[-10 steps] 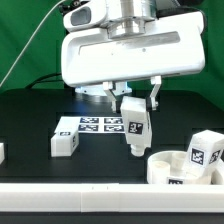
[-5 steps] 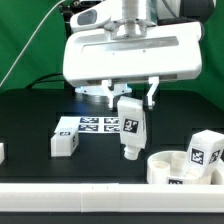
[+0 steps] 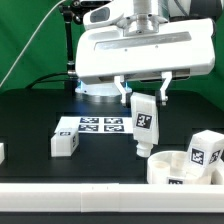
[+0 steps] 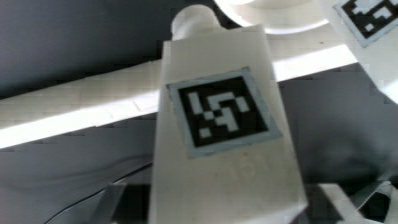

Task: Assemble stool

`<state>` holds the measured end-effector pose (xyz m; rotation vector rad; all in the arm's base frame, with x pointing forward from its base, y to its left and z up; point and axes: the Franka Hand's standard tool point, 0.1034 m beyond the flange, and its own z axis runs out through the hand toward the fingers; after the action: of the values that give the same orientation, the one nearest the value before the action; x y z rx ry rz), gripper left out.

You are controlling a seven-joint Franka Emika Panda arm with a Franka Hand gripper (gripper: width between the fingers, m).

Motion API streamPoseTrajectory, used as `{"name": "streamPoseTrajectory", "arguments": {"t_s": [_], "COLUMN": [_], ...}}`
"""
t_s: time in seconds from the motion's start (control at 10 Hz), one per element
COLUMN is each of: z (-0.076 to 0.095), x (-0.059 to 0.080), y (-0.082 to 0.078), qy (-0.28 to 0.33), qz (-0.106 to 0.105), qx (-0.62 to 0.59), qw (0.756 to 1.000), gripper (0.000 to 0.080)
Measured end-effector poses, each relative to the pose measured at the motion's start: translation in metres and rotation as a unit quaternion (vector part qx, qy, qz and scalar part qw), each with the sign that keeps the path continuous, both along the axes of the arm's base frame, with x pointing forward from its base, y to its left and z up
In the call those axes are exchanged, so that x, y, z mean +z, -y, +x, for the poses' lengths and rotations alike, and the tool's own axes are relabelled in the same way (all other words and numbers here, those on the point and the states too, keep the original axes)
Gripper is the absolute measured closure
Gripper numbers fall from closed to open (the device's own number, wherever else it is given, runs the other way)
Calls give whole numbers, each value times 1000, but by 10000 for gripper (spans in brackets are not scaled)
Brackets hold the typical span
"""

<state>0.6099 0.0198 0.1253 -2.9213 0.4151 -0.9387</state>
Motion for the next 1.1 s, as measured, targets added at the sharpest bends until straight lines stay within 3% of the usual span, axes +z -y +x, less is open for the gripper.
{"name": "streamPoseTrajectory", "arguments": {"t_s": [0.4,0.6,1.1], "z": [-1,1,-1], "x": [-3,-2,-10], "y": [-15,-11,-16], "qy": [0,0,-2], "qz": [10,22,23], "qx": [10,7,10], "qw": [1000,1000,1000], "gripper": [473,473,473]}}
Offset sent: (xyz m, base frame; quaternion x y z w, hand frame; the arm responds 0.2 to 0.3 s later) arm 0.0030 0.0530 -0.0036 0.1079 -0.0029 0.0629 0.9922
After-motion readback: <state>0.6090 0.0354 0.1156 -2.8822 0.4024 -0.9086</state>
